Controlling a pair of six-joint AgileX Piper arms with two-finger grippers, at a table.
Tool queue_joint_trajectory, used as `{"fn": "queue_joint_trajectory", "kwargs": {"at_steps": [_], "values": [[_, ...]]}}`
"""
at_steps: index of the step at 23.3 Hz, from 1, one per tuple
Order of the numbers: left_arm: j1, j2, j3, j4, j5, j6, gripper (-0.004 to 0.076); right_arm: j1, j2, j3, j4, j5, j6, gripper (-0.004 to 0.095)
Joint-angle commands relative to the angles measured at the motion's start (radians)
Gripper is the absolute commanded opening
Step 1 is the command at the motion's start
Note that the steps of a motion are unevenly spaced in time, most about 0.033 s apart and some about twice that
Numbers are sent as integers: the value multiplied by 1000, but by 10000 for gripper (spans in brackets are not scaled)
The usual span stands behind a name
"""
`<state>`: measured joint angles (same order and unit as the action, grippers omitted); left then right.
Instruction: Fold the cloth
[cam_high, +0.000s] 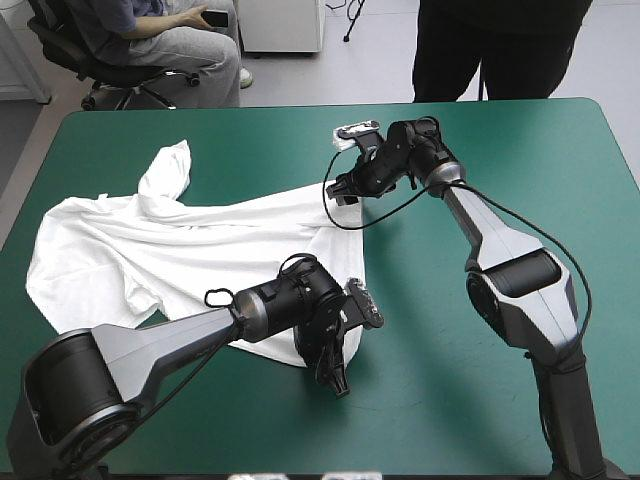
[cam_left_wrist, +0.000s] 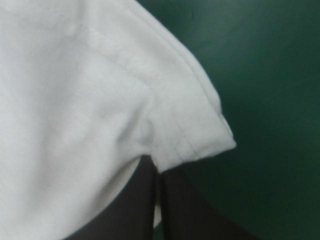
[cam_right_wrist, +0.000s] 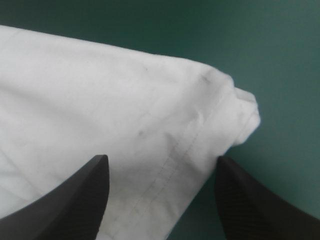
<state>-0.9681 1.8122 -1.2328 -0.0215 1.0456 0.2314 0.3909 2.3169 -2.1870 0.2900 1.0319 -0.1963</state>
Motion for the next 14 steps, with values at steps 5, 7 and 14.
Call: {"fn": "queue_joint_trajectory", "kwargs": {"at_steps": [5,7,14], "values": [[-19,19,10,-178,-62,3,-17,1,-16,-61,34,-22,-15,248],[-19,19,10,-185,-62,10,-17,1,-4,-61,27,3,-15,158],[-19,19,10,-185,-62,3,-17,1,26,-61,20,47,-15,41]]}}
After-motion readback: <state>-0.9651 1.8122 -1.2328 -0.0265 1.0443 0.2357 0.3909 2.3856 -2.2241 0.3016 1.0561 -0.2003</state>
